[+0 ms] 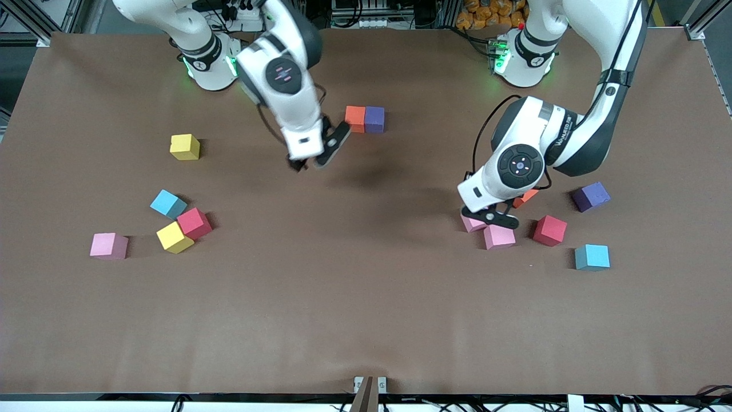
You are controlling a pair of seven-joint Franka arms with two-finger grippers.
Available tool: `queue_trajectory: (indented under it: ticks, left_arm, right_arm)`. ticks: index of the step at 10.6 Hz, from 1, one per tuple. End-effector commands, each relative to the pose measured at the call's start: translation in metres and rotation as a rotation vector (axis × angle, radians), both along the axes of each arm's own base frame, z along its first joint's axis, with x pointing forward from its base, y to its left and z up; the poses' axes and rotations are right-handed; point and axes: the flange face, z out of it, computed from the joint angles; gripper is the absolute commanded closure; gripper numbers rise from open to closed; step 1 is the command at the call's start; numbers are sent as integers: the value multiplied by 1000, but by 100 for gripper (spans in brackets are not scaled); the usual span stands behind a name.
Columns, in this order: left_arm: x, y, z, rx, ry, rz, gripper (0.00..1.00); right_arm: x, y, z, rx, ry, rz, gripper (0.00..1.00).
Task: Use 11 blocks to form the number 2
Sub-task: 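Carry the green cube beside purple with the left gripper while right reaches pink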
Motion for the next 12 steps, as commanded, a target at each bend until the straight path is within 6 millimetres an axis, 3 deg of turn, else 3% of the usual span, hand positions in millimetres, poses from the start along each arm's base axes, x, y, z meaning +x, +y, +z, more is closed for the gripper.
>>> queue_trajectory:
  ticks: [1,2,5,7,10,12]
  left_arm:
    - [-19,-12,9,-19,14,-171,59]
    - [-37,-34,7,-35,-1,-220,59]
    - [-94,-69,-3,-101,-95,-329,59]
    - [-136,-104,-18,-132,-84,-402,59]
    - [-193,-149,-29,-171,-81,-609,59]
    - [-216,-161,-39,-157,-93,-734,59]
  right_arm:
    - [53,-51,21,36,-13,-142,0]
    - [68,-79,22,34,-17,-194,0]
    - [113,-169,32,39,-40,-353,0]
    - [132,-206,43,51,-64,-435,0]
    - [152,-287,34,43,-70,-569,0]
    - [168,-338,0,47,-67,-563,0]
